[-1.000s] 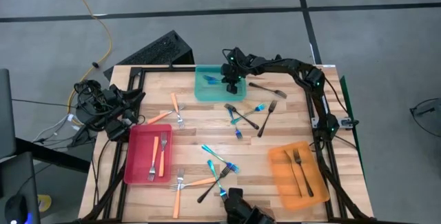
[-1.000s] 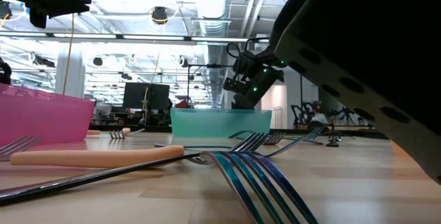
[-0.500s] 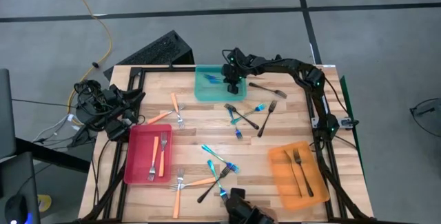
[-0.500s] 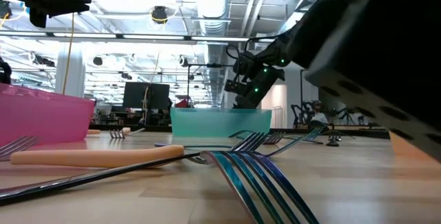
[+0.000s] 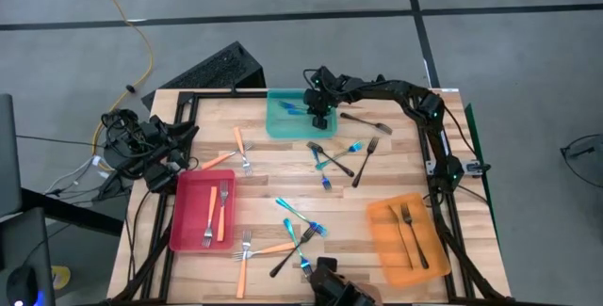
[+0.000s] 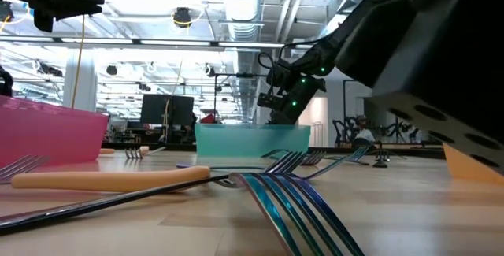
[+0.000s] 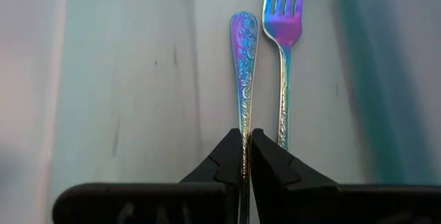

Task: Sort silverware by color (type)
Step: Put the blue fork into the blue bin

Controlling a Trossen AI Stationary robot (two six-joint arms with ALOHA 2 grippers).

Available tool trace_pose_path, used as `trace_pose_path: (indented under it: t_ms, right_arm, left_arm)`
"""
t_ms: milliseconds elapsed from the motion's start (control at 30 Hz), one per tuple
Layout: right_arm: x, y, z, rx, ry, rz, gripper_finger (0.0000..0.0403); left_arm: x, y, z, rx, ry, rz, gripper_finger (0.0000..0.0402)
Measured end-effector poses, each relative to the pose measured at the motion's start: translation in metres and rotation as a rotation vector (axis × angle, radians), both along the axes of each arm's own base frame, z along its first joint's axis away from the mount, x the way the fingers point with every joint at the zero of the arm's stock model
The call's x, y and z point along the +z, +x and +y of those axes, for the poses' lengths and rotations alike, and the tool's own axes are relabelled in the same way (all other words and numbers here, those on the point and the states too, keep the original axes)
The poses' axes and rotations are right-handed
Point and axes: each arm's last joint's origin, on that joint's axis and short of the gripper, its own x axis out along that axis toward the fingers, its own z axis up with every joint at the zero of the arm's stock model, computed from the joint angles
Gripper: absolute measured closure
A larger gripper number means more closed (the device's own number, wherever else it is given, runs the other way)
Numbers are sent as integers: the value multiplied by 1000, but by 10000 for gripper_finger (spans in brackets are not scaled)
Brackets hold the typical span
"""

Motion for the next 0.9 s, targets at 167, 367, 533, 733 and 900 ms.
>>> trace_pose_path:
  t_ms: [167, 367, 533, 733, 900]
  right_arm:
    - [-1, -1, 1, -2, 3, 17, 356]
    - [-1, -1, 1, -2, 4, 20, 356]
    - [-1, -2, 1, 6, 2, 32, 353]
    - [-4, -4, 3, 16, 16, 55, 336]
    - [-4, -4, 3, 15, 15, 49, 318]
  left_arm:
    - [0, 0, 0, 0, 0, 0, 289]
    - [0, 0, 0, 0, 0, 0, 289]
    - [0, 0, 0, 0, -1, 0, 289]
    - [0, 0, 0, 0, 0, 0, 289]
    - [0, 0, 0, 0, 0, 0, 289]
